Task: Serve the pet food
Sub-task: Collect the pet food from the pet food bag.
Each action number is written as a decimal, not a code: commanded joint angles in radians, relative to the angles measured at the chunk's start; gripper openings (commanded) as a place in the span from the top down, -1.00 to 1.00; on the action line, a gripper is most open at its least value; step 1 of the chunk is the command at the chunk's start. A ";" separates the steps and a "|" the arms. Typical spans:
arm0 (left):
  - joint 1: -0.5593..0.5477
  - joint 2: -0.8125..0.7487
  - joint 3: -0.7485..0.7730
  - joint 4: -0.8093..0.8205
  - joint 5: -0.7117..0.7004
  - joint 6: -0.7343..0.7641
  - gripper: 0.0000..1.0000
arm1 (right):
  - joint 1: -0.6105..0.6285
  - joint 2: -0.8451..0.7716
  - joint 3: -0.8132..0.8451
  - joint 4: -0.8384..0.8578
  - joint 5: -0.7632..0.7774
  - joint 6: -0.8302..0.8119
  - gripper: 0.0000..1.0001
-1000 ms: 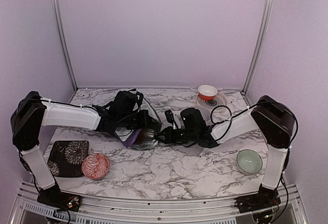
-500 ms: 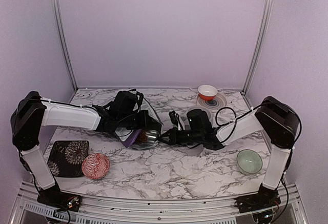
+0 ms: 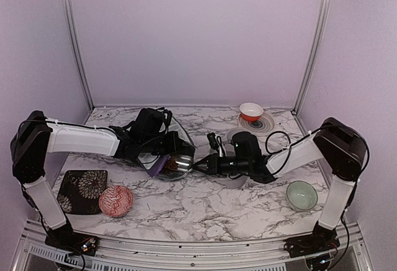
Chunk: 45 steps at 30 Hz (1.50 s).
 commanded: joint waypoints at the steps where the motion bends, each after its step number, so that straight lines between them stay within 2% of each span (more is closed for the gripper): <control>1: 0.016 -0.065 0.021 0.012 -0.025 0.011 1.00 | -0.014 -0.048 -0.028 0.058 -0.020 0.001 1.00; 12: 0.022 -0.070 0.020 0.007 -0.029 0.013 1.00 | -0.024 -0.114 -0.121 0.124 -0.068 -0.003 1.00; 21: 0.022 -0.066 0.026 0.007 -0.030 0.013 1.00 | -0.051 -0.160 -0.190 0.213 -0.117 0.061 1.00; 31: 0.024 -0.057 0.039 0.006 -0.033 0.017 1.00 | -0.094 -0.307 -0.289 0.257 -0.157 0.086 1.00; 37: 0.024 -0.058 0.038 0.007 -0.030 0.015 1.00 | -0.135 -0.378 -0.300 0.222 -0.133 0.068 1.00; 42: 0.024 -0.061 0.040 0.005 -0.035 0.016 1.00 | -0.140 -0.356 -0.300 0.288 -0.167 0.108 1.00; 45: 0.024 -0.063 0.037 0.005 -0.037 0.016 1.00 | -0.144 -0.356 -0.323 0.326 -0.136 0.140 1.00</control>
